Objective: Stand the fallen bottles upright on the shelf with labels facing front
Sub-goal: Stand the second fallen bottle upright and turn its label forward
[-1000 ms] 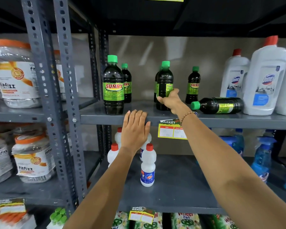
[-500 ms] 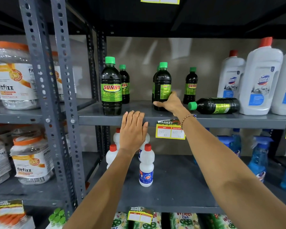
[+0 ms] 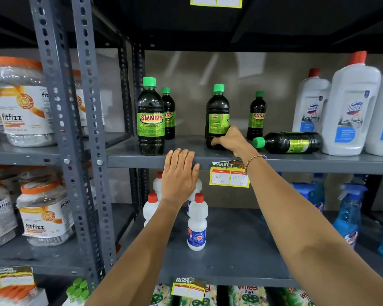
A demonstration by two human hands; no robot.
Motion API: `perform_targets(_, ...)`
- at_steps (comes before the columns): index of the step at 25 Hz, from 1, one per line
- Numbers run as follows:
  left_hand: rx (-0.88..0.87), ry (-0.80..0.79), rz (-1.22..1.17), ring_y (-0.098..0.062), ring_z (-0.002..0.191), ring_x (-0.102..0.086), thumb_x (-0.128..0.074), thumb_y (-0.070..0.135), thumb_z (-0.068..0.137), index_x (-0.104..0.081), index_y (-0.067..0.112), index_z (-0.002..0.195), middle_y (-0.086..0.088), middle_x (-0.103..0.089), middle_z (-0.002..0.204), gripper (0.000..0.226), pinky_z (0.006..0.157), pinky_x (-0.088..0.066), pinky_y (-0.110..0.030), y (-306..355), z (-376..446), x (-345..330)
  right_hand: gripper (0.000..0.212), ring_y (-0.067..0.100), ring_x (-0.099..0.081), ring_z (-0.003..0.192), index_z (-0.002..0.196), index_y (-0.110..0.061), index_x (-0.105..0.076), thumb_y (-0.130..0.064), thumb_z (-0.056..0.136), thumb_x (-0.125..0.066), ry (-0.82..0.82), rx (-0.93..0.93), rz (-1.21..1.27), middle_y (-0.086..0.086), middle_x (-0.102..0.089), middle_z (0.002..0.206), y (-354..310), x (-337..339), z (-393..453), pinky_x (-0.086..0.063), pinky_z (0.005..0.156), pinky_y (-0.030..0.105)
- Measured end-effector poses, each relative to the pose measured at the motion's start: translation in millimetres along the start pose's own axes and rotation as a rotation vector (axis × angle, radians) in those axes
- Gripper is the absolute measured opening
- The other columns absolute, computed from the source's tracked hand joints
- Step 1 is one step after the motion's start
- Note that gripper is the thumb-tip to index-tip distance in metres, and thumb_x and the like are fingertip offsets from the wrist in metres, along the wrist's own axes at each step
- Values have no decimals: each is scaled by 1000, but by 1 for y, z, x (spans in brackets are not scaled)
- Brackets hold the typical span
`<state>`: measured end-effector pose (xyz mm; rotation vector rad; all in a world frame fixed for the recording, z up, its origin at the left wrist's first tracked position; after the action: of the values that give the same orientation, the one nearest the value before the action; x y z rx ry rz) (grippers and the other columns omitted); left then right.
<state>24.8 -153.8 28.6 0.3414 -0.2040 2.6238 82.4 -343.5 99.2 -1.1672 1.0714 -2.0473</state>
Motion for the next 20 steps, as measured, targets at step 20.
perform_targets(20, -1, -11, -20, -29, 115, -57, -28, 35, 100, -56, 10, 118, -9, -63, 117, 42, 110, -31, -42, -3, 2, -1, 93, 23, -50, 117, 128, -4, -32, -32, 60, -89, -53, 8, -48, 7, -53, 123, -4, -3, -5, -43, 104, 43)
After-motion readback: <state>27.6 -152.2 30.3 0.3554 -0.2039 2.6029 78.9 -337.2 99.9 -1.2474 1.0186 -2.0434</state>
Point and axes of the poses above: each hand's wrist, its own z-axis towards the middle knuckle, its own x-axis out of the back of the hand, y = z × x, the point moved 7 cm from there along z, towards the middle knuckle
